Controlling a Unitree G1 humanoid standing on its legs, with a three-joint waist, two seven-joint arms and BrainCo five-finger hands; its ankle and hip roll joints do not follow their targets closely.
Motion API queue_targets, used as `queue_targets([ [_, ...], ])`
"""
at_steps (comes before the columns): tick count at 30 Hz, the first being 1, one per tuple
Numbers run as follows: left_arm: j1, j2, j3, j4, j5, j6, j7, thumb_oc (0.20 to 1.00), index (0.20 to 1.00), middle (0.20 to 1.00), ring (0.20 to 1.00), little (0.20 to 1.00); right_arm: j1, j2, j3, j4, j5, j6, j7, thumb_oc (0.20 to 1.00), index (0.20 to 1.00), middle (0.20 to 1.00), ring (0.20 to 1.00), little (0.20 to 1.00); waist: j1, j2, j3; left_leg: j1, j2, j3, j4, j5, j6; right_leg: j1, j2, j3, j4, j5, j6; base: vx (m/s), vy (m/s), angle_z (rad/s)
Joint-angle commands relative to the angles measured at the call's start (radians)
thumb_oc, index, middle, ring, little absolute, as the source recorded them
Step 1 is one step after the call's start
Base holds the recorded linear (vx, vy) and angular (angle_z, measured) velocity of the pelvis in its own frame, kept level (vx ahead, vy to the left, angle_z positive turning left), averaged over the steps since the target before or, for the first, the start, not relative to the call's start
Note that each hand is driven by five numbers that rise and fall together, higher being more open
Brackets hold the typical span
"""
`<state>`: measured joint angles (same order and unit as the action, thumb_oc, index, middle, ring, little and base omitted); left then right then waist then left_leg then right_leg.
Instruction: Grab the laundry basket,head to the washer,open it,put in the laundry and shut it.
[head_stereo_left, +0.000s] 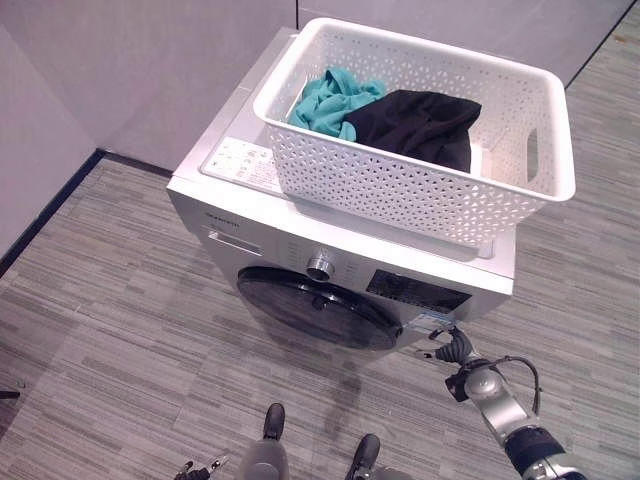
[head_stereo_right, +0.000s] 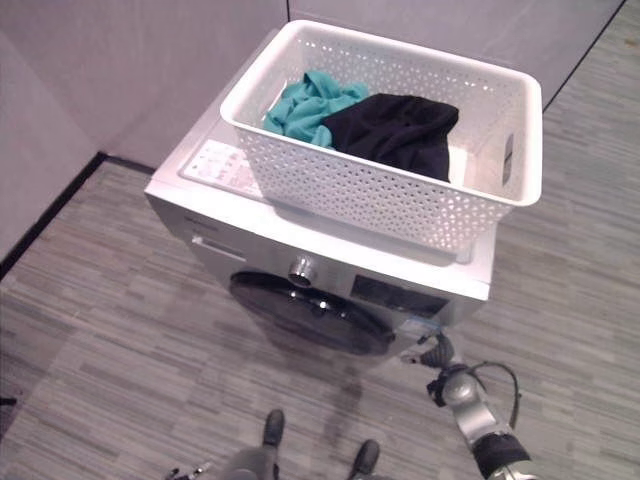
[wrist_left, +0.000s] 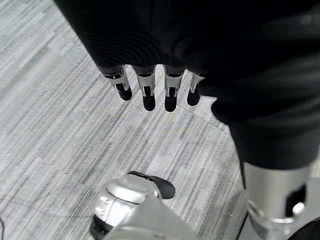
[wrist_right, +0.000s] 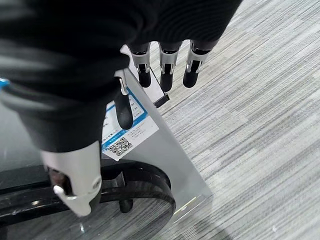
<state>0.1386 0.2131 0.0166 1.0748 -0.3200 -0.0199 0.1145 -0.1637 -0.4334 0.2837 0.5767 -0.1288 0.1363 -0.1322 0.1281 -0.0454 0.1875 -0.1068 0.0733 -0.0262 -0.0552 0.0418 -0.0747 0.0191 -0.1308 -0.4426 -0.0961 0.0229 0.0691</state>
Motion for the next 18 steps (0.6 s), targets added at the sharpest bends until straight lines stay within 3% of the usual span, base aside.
queue_targets([
  [1,-0.048,0.013,-0.080,0.065,-0.023,-0.020,0.027,1.000,1.000,1.000,1.000,1.000,-0.082,0.149,0.201,-0.042,0.044,-0.063,0.080,1.000,1.000,1.000,1.000,1.000,0.090,-0.006,-0.006,0.009,0.054,-0.057,0.031,-0.064,0.036,-0.004,-0.111,-0.026,0.009,-0.015,0.065,0.02,0.023,0.09],
  [9,-0.064,0.017,-0.097,0.070,-0.030,-0.026,0.050,1.000,1.000,1.000,1.000,1.000,-0.156,0.229,0.312,0.049,0.038,-0.072,0.077,1.000,1.000,1.000,1.000,1.000,0.128,-0.031,-0.001,0.008,0.048,-0.060,0.053,-0.078,0.040,0.005,-0.117,-0.029,0.009,-0.009,0.070,0.00,0.039,0.04],
  [13,-0.072,0.016,-0.087,0.091,-0.044,-0.019,0.056,1.000,1.000,1.000,1.000,1.000,-0.126,0.246,0.334,0.012,0.044,-0.063,0.093,1.000,1.000,1.000,1.000,1.000,0.127,-0.067,-0.021,0.018,0.041,-0.055,0.067,-0.098,0.046,0.017,-0.126,-0.028,0.009,0.001,0.075,-0.01,0.075,0.04],
  [14,-0.073,0.016,-0.089,0.091,-0.044,-0.019,0.056,1.000,1.000,1.000,1.000,1.000,-0.127,0.245,0.332,0.011,0.044,-0.063,0.093,1.000,1.000,1.000,1.000,1.000,0.126,-0.071,-0.017,0.006,0.030,-0.052,0.069,-0.081,0.052,0.009,-0.136,-0.039,0.009,0.016,0.069,-0.04,0.126,-0.01],
  [18,-0.088,0.035,-0.052,0.124,-0.048,-0.015,0.054,1.000,1.000,1.000,1.000,1.000,-0.038,0.201,0.326,-0.100,0.029,-0.057,0.138,1.000,1.000,1.000,1.000,1.000,0.111,-0.117,-0.028,0.039,0.012,-0.027,0.111,-0.126,0.073,0.006,-0.155,0.000,0.056,0.023,0.077,-0.01,0.131,-0.04],
])
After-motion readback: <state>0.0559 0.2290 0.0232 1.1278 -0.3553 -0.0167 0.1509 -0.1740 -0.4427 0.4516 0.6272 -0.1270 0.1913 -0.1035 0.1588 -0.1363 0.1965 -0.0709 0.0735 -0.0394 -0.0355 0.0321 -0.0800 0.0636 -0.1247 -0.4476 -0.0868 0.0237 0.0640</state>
